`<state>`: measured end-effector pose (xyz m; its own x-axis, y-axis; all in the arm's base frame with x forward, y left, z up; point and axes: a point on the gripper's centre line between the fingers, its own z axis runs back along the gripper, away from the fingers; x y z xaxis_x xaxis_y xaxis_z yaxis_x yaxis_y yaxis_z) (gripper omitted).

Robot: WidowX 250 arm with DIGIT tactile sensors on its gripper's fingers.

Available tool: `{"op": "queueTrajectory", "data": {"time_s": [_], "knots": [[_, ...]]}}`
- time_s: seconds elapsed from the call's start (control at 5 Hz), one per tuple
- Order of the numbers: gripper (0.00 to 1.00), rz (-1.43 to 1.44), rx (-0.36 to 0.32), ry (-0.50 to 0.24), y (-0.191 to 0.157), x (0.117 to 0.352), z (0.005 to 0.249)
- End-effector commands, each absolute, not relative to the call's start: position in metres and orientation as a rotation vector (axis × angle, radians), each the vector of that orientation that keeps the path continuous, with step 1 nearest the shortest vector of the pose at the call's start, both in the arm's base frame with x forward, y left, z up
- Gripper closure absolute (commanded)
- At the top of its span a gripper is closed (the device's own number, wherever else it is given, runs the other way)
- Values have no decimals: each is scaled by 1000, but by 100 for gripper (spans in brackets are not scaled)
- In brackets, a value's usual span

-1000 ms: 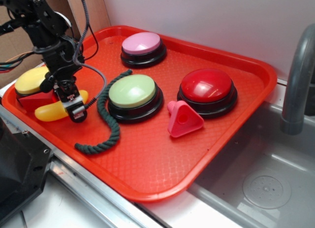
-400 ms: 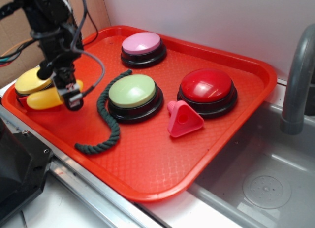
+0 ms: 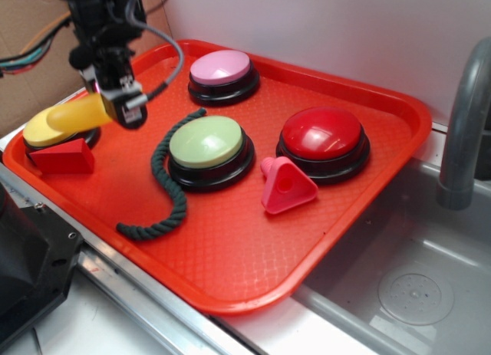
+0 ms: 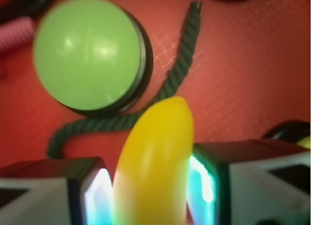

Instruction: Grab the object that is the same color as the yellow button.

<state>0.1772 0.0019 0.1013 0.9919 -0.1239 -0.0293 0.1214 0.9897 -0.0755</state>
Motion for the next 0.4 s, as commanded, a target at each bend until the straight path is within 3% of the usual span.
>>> {"op": "queueTrajectory", "data": {"time_s": [0.0,0.2], "knots": [[100,-132,-83,-78,-17,194,148],[100,-85,-21,-37,-24,199,147]]}}
